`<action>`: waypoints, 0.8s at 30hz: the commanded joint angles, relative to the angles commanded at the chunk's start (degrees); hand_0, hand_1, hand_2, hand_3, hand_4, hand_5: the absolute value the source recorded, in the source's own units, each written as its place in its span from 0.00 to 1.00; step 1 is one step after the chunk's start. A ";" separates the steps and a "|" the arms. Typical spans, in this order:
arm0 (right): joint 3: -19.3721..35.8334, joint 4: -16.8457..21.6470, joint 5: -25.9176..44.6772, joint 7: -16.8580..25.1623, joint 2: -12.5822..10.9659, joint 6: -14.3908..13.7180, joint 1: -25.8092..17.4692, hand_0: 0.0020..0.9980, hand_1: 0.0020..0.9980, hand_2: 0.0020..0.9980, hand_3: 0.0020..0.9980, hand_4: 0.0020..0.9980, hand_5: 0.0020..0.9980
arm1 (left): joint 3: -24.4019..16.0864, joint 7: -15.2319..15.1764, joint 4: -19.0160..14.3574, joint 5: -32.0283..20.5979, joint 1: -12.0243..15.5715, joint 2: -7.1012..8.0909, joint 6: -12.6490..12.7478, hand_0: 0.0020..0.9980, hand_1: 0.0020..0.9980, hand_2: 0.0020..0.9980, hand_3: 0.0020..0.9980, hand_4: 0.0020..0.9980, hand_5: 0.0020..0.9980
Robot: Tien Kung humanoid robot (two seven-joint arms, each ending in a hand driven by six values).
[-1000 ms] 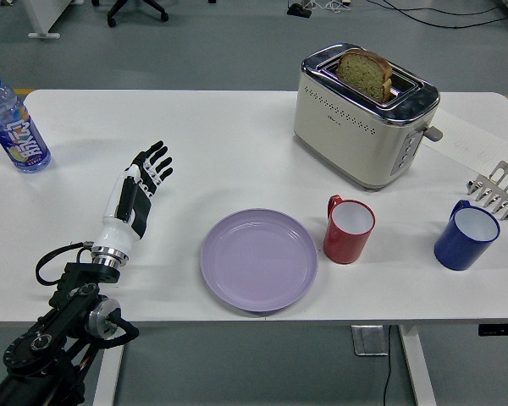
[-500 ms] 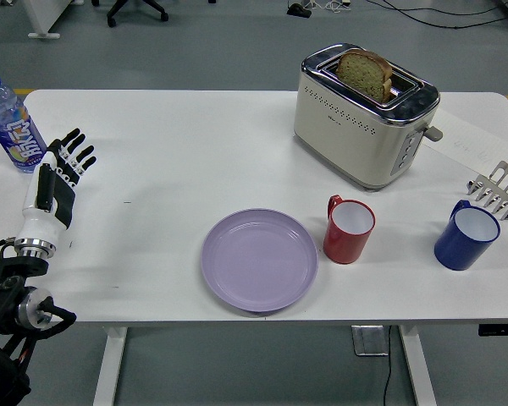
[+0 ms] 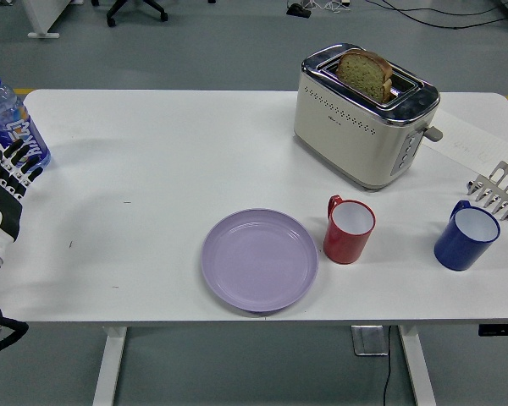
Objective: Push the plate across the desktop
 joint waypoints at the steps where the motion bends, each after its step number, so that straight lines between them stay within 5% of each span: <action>1: 0.01 0.00 -0.01 0.01 -0.01 0.01 0.04 0.61 0.55 0.63 0.63 0.13 0.35 | -0.50 0.91 -0.48 -0.21 0.29 0.05 -0.12 0.82 0.84 0.89 0.84 0.49 1.00; 16: 0.14 0.00 0.18 0.11 -0.08 -0.04 0.36 0.61 0.55 0.63 0.63 0.13 0.35 | -7.19 15.60 -4.45 3.31 1.24 0.45 -6.55 0.82 0.83 0.85 0.82 0.48 1.00; 24: 0.30 0.00 -0.01 -0.01 -0.02 -0.04 0.38 0.61 0.55 0.63 0.63 0.13 0.35 | -9.11 18.91 -5.15 3.91 0.73 0.69 -9.21 0.82 0.83 0.85 0.81 0.48 1.00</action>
